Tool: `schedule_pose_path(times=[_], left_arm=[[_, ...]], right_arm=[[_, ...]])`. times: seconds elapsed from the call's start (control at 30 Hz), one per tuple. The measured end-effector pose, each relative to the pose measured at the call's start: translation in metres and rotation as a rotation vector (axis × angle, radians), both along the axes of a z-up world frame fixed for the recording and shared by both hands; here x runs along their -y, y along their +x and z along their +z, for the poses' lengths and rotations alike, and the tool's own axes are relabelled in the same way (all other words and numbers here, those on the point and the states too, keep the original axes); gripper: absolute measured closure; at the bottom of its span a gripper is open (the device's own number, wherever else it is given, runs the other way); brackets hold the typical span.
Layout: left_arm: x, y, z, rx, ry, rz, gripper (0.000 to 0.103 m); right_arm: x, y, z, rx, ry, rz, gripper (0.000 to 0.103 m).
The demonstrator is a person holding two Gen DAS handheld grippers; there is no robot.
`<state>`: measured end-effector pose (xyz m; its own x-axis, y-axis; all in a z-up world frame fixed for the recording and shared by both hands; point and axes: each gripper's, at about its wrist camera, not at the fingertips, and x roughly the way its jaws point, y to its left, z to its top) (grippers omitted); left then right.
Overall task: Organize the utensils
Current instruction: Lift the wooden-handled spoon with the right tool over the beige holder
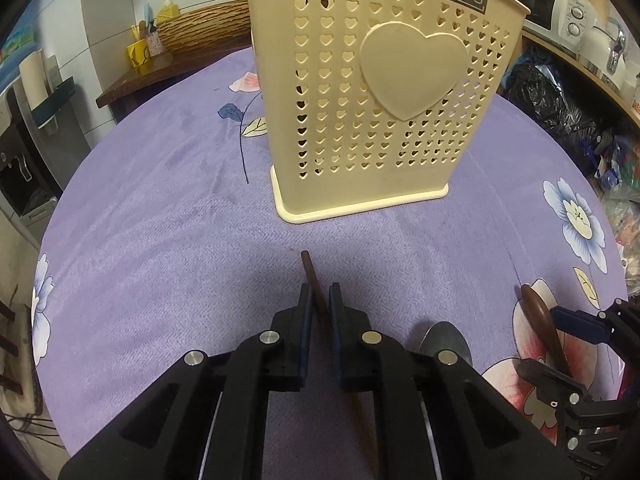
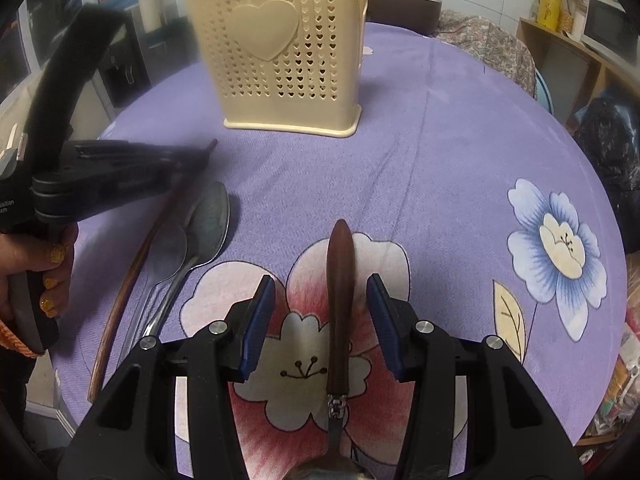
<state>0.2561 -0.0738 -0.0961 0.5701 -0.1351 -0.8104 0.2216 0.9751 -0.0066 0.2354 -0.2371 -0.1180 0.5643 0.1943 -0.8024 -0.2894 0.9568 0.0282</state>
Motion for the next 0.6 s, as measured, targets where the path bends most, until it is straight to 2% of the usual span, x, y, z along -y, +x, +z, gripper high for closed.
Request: schedule_pose_path(times=[0.17,0.2,0.43,0.6], left_arm=[[0.001,0.002,-0.001,0.006,0.005,-0.008,0.094],[0.000,0.003,0.000,0.005,0.004,-0.008,0.094],[-0.002,0.004,0.000,0.015,-0.004,-0.018,0.095],[-0.005,-0.002,0.004,0.027,-0.047,-0.028,0.096]], right_arm=[[-0.012,0.004,0.002,0.014,-0.031,0.043,0.082],[-0.014,0.005,0.002,0.013,-0.032,0.051,0.084],[-0.014,0.003,0.004,0.010,-0.021,0.053,0.086],[-0.007,-0.002,0.014,0.027,0.034,0.034,0.086]])
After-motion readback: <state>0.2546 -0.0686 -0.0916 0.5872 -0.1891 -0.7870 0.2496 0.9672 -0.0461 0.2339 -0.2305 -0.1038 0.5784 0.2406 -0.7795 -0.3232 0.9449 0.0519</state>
